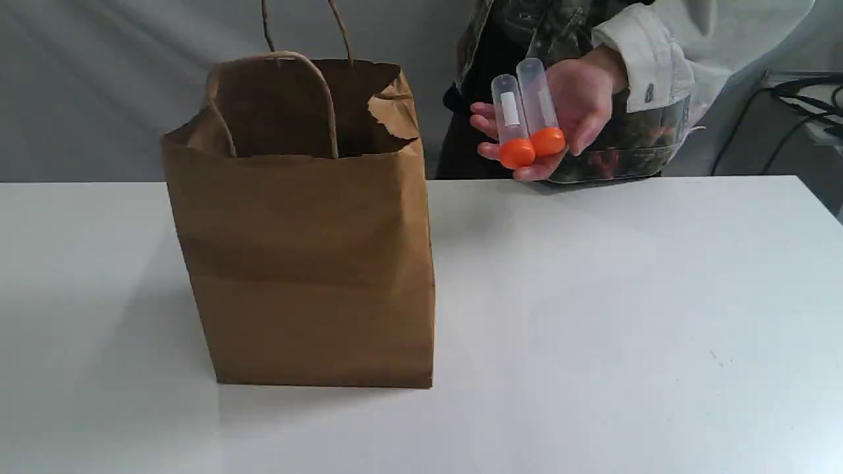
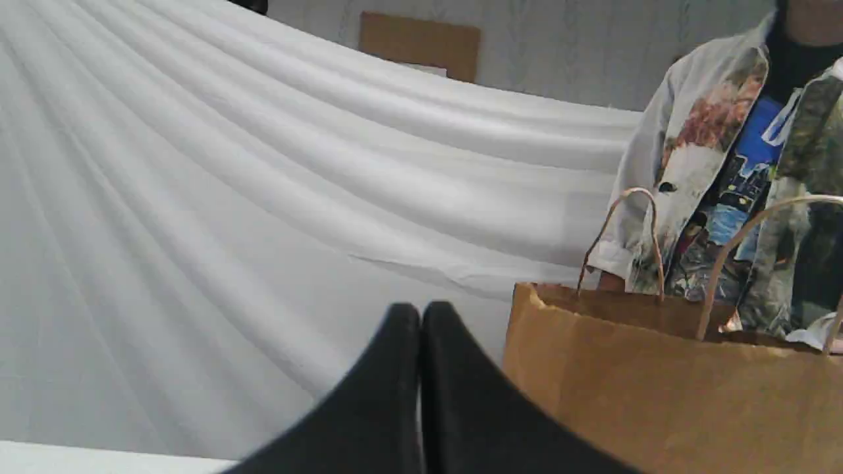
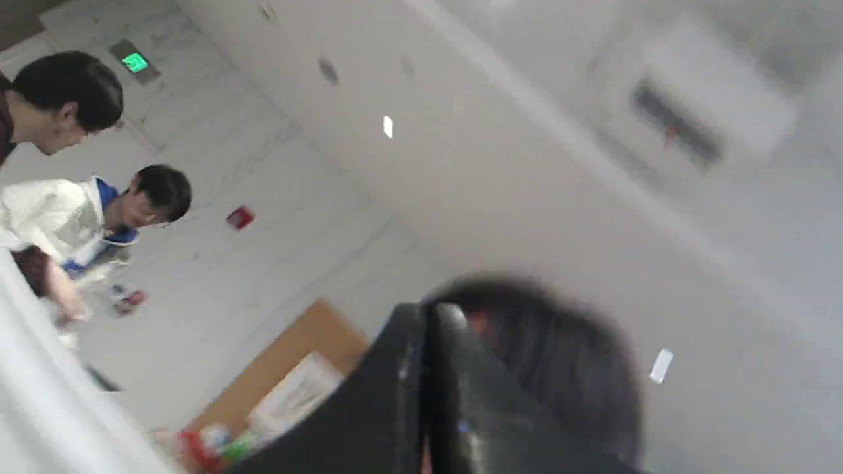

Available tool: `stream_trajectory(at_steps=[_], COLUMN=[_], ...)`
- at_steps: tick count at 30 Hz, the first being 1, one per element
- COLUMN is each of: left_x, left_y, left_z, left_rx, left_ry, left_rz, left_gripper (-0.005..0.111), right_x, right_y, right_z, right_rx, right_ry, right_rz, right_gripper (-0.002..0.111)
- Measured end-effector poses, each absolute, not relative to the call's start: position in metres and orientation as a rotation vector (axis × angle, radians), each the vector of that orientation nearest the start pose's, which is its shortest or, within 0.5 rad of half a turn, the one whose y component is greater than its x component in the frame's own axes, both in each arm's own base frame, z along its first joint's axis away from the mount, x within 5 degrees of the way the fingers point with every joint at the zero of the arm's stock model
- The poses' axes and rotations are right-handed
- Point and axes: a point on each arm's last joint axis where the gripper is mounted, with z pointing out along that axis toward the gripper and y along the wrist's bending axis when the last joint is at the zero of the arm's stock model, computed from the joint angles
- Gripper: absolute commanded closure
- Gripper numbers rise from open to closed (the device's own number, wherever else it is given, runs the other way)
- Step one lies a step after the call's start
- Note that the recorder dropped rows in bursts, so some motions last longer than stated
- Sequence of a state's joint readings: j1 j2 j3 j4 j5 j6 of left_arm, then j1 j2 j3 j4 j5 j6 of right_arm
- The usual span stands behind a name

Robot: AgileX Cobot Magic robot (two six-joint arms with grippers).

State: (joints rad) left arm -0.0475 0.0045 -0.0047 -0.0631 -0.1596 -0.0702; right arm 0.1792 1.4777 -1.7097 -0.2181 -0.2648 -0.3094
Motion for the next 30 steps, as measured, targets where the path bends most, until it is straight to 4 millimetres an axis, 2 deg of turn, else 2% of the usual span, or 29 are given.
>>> stream_trajectory(at_steps=[4,7,12,16,20,25,27,30], left_x=[0.054,0.054,0.054,0.054,0.055,0.056,0.056,0.056], left_y=[-0.002,-0.002,-0.002,-0.002,-0.002,-0.002,-0.002,-0.002], left_z=[0.227,0.227,0.227,0.227,0.224,0.220,0.219,0.219], left_rx=[-0.065,-0.065,-0.072,-0.107,-0.115,-0.118,-0.119,-0.119], left_ry=[1.348,1.350,1.350,1.348,1.379,1.419,1.432,1.436], left_rz=[-0.146,-0.146,-0.156,-0.199,-0.208,-0.209,-0.209,-0.209], left_gripper=[0.107,0.107,0.107,0.107,0.107,0.107,0.107,0.107], right_x=[0.344,0.367,0.393,0.407,0.419,0.433,0.435,0.437], right_y=[0.062,0.072,0.097,0.112,0.124,0.140,0.145,0.160], right_z=[0.558,0.547,0.514,0.484,0.452,0.420,0.414,0.405], right_rx=[-0.276,-0.267,-0.322,-0.375,-0.431,-0.449,-0.456,-0.458], right_ry=[1.221,1.460,1.751,1.907,2.055,2.145,2.158,2.175], right_rz=[-0.079,0.103,0.440,0.619,0.764,0.922,0.935,0.962], right_gripper=[0.108,0.108,0.108,0.107,0.088,0.054,0.046,0.044])
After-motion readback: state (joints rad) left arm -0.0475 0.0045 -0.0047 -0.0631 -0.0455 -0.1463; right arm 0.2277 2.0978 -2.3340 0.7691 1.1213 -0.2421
